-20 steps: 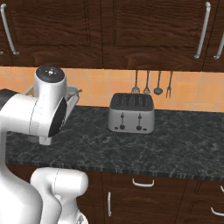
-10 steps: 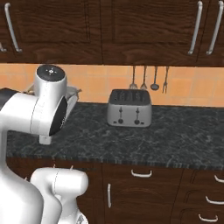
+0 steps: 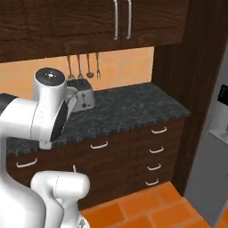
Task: Take the meat container that has the fish and place it on the second highest rack of the freezer. Then take the vegetable container that has the lemon wedge and tomato and place it on the highest rack of the freezer.
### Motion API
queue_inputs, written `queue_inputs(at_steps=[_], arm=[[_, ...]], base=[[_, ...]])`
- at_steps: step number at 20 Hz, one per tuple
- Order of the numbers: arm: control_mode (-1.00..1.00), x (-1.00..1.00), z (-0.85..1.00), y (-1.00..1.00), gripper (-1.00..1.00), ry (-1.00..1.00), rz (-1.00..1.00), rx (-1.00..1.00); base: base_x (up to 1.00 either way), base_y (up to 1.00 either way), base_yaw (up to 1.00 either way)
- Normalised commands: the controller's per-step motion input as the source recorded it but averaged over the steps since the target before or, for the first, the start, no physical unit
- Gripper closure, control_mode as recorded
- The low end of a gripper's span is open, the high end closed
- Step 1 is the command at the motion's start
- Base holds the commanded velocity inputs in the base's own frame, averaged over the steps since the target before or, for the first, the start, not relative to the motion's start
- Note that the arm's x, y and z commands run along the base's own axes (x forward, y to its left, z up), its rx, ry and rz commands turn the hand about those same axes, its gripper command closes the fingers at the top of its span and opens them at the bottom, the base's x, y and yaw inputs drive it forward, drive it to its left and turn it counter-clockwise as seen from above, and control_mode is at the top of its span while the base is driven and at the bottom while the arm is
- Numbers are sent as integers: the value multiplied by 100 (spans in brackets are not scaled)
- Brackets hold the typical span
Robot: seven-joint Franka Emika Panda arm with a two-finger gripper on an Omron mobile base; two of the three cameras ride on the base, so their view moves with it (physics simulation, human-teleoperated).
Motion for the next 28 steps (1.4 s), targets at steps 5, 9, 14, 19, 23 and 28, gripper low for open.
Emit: queue_inputs(at_steps=[5, 9, 14, 19, 23, 28], arm=[[100, 0, 0, 0, 100, 0, 0, 0], [100, 0, 0, 0, 100, 0, 0, 0], [100, 0, 0, 0, 100, 0, 0, 0], [100, 0, 0, 0, 100, 0, 0, 0], [100, 0, 0, 0, 100, 0, 0, 0], [100, 0, 0, 0, 100, 0, 0, 0]], base=[[0, -12, -86], [0, -29, -84], [0, -44, -80], [0, -44, -79], [29, -39, -67], [94, -45, -33]])
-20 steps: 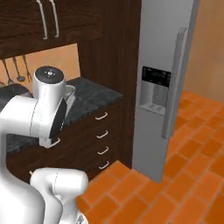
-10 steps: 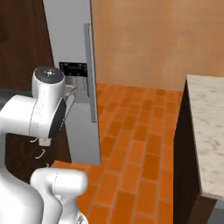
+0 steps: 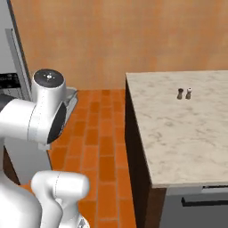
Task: Take the meat container that has the fish and place it on the second highest rack of the freezer. Then take the vegetable container that has the lemon wedge and tomato and place it on the highest rack of the freezer.
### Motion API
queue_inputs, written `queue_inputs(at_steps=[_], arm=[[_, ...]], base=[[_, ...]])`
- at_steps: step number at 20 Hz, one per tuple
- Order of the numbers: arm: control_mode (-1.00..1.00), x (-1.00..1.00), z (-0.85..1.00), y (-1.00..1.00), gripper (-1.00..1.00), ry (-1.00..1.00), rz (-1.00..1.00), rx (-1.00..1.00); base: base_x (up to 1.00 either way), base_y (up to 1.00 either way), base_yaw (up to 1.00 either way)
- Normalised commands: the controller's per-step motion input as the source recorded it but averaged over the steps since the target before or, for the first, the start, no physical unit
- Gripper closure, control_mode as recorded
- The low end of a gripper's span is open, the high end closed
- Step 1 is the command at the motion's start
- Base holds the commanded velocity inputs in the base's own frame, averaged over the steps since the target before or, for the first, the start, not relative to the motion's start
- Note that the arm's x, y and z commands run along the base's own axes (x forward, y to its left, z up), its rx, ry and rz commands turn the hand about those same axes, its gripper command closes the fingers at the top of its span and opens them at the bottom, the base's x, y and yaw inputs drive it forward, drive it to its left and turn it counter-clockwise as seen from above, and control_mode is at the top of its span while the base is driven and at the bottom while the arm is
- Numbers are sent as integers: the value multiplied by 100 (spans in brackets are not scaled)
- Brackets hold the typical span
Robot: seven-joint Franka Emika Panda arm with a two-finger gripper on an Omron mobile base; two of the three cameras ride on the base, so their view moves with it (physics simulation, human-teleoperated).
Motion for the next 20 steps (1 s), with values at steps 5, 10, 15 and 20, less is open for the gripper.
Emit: queue_inputs(at_steps=[5, 10, 15, 20], arm=[[100, 0, 0, 0, 100, 0, 0, 0], [100, 0, 0, 0, 100, 0, 0, 0], [100, 0, 0, 0, 100, 0, 0, 0], [100, 0, 0, 0, 100, 0, 0, 0]], base=[[100, -4, 2], [100, -26, 19], [100, -44, 17], [100, 0, -1]])
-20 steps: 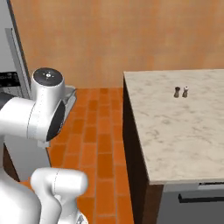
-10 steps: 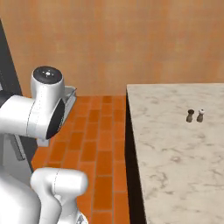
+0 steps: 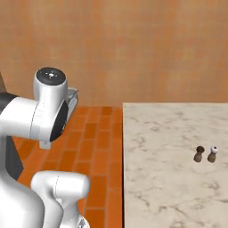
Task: Take the meat container that has the fish and place it on the second highest rack of the freezer. Then take the vegetable container that has the lemon wedge and tomato and place it on the highest rack of the freezer.
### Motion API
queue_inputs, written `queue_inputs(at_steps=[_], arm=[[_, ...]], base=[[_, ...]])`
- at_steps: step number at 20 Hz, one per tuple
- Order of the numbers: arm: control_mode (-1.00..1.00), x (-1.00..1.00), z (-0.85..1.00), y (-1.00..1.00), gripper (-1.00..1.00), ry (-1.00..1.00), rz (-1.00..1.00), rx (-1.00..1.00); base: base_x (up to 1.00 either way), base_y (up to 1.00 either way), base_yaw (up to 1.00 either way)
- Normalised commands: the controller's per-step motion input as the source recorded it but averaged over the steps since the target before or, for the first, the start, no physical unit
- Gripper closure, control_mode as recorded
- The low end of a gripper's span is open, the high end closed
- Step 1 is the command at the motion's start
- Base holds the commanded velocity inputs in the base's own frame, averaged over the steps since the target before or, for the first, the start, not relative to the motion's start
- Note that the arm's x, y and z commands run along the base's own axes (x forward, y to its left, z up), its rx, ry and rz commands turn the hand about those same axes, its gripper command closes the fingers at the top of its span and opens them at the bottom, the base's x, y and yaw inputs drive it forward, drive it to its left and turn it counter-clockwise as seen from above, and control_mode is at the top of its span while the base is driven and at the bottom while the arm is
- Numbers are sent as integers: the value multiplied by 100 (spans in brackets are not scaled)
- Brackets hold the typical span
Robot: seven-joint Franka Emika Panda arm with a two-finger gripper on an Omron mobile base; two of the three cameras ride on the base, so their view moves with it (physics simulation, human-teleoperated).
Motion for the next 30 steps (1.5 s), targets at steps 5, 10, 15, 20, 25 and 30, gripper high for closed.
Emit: queue_inputs(at_steps=[5, 10, 15, 20, 25, 30], arm=[[100, 0, 0, 0, 100, 0, 0, 0], [100, 0, 0, 0, 100, 0, 0, 0], [100, 0, 0, 0, 100, 0, 0, 0], [100, 0, 0, 0, 100, 0, 0, 0], [100, 0, 0, 0, 100, 0, 0, 0], [100, 0, 0, 0, 100, 0, 0, 0]], base=[[100, 6, -5], [100, 3, 1], [100, 2, 29], [97, -9, 69], [66, -8, 83], [19, -27, 82]])
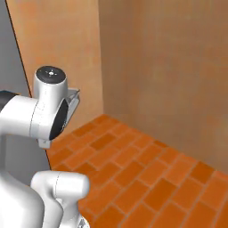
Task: Take the meat container that has the fish and place it on the second highest rack of the freezer. Then take the vegetable container that has the lemon wedge and tomato and place it on the highest rack of the freezer.
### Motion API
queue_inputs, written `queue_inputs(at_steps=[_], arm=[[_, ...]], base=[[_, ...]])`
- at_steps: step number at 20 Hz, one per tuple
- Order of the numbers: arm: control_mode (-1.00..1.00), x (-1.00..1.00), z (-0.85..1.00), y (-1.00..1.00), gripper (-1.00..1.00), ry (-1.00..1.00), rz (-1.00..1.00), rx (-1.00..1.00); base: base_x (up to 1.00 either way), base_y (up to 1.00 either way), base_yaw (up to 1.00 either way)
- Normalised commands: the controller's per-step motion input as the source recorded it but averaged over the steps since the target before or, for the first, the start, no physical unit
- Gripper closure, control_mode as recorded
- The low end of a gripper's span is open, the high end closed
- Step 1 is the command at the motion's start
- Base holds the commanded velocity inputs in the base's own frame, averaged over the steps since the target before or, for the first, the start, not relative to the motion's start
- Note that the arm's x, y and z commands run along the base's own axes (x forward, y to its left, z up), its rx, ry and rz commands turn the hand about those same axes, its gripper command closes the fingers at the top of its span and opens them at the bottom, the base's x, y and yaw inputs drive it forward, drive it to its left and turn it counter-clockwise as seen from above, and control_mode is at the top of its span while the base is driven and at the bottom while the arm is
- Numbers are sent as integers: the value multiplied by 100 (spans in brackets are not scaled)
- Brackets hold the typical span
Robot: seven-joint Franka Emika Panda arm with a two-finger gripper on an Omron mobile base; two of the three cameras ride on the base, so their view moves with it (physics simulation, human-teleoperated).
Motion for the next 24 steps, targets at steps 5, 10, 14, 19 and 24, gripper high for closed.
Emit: queue_inputs(at_steps=[5, 10, 14, 19, 24], arm=[[100, 0, 0, 0, 100, 0, 0, 0], [100, 0, 0, 0, 100, 0, 0, 0], [100, 0, 0, 0, 100, 0, 0, 0], [100, 0, 0, 0, 100, 0, 0, 0], [100, 0, 0, 0, 100, 0, 0, 0]], base=[[50, -47, 70], [84, -75, 47], [12, -54, 64], [-44, -30, 83], [-11, -20, 89]])
